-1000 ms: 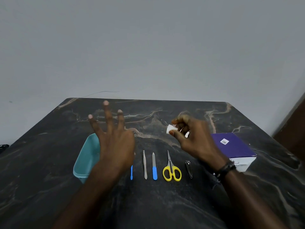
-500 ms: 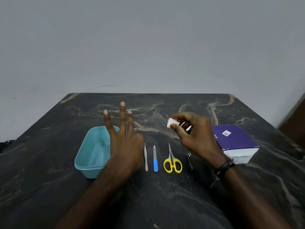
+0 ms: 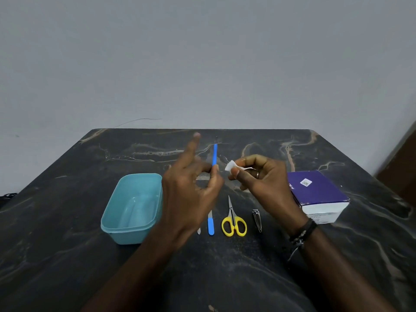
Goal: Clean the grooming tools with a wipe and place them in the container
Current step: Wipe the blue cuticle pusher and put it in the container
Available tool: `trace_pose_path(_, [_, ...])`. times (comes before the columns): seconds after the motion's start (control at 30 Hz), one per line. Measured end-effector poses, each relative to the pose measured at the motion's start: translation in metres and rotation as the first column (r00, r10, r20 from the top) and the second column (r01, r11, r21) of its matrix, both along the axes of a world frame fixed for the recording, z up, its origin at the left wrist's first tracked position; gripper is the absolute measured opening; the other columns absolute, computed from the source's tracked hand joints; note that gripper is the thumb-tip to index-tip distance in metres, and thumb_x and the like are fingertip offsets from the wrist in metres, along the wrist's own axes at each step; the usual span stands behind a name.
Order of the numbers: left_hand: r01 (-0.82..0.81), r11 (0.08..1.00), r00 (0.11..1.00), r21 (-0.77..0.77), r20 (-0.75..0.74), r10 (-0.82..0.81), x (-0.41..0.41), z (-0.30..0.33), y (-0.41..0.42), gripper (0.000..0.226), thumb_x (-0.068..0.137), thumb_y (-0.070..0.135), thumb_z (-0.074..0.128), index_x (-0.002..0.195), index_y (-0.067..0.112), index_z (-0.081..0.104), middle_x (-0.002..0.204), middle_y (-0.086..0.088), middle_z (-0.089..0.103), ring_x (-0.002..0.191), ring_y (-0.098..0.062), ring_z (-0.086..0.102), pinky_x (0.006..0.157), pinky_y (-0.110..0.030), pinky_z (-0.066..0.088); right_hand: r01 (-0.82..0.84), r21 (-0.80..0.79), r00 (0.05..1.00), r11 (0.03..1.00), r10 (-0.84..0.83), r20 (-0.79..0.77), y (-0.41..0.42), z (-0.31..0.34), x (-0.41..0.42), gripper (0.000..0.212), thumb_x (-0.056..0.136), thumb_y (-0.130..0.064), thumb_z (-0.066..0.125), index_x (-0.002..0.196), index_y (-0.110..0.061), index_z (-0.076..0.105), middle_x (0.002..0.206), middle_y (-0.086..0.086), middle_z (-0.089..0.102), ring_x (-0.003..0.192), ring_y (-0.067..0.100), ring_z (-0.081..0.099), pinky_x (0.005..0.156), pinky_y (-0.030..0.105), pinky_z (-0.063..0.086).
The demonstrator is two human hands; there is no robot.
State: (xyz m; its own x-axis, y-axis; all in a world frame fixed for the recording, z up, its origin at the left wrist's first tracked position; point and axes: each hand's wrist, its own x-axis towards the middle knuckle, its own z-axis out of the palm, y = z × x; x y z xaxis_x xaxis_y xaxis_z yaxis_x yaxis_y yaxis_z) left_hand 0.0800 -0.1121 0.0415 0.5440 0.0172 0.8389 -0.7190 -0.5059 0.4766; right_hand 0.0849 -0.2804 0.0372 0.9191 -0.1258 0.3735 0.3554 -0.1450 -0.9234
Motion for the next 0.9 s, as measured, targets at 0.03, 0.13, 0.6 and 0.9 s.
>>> trace_pose_path(0.03, [0.052, 0.997, 0.998, -0.061, -0.039, -0.054, -0.001, -0.002, -0.003, 0.008, 0.078, 0.005, 0.07, 0.07, 0.005, 0.071, 0.121, -0.005, 0.069, 0.114, -0.005, 0.063, 0.082, -0.019, 0.055, -0.01, 0.032, 1.0, 0.999, 0.011, -0.019, 0.001, 0.0, 0.0, 0.008, 0.082, -0.006, 0.075, 0.086, -0.011, 0.07, 0.074, 0.006, 0.076, 0.071, 0.019, 0.074, 0.052, 0.023, 0.053])
trace_pose_path(0.13, [0.167, 0.951, 0.957, -0.26, -0.19, -0.22, -0.008, -0.008, -0.013, 0.008, 0.079, 0.004, 0.072, 0.083, 0.008, 0.076, 0.099, 0.008, 0.073, 0.079, -0.009, 0.075, 0.062, -0.026, 0.061, -0.025, 0.125, 0.998, 0.992, 0.033, -0.062, 0.002, 0.001, 0.0, 0.014, 0.082, -0.001, 0.074, 0.092, -0.009, 0.069, 0.074, 0.005, 0.076, 0.069, 0.018, 0.074, 0.05, 0.022, 0.052])
trace_pose_path(0.6, [0.195, 0.935, 0.835, -0.297, -0.45, -0.317, -0.012, -0.023, -0.021, 0.003, 0.08, 0.012, 0.072, 0.08, 0.009, 0.071, 0.065, -0.004, 0.072, 0.055, -0.017, 0.071, 0.051, -0.046, 0.059, -0.038, 0.32, 0.997, 0.947, 0.056, -0.047, -0.005, -0.001, 0.001, 0.016, 0.083, -0.001, 0.071, 0.092, -0.013, 0.074, 0.076, 0.005, 0.075, 0.065, 0.013, 0.068, 0.049, 0.019, 0.043])
trace_pose_path(0.9, [0.169, 0.958, 0.844, -0.232, -0.468, -0.262, -0.006, -0.029, -0.019, 0.004, 0.079, 0.012, 0.075, 0.08, 0.01, 0.072, 0.064, -0.001, 0.071, 0.053, -0.009, 0.068, 0.05, -0.029, 0.057, -0.073, 0.337, 0.996, 0.939, 0.089, -0.032, -0.004, 0.002, -0.002, 0.019, 0.085, 0.002, 0.068, 0.102, -0.007, 0.068, 0.076, 0.005, 0.076, 0.063, 0.014, 0.068, 0.048, 0.019, 0.045])
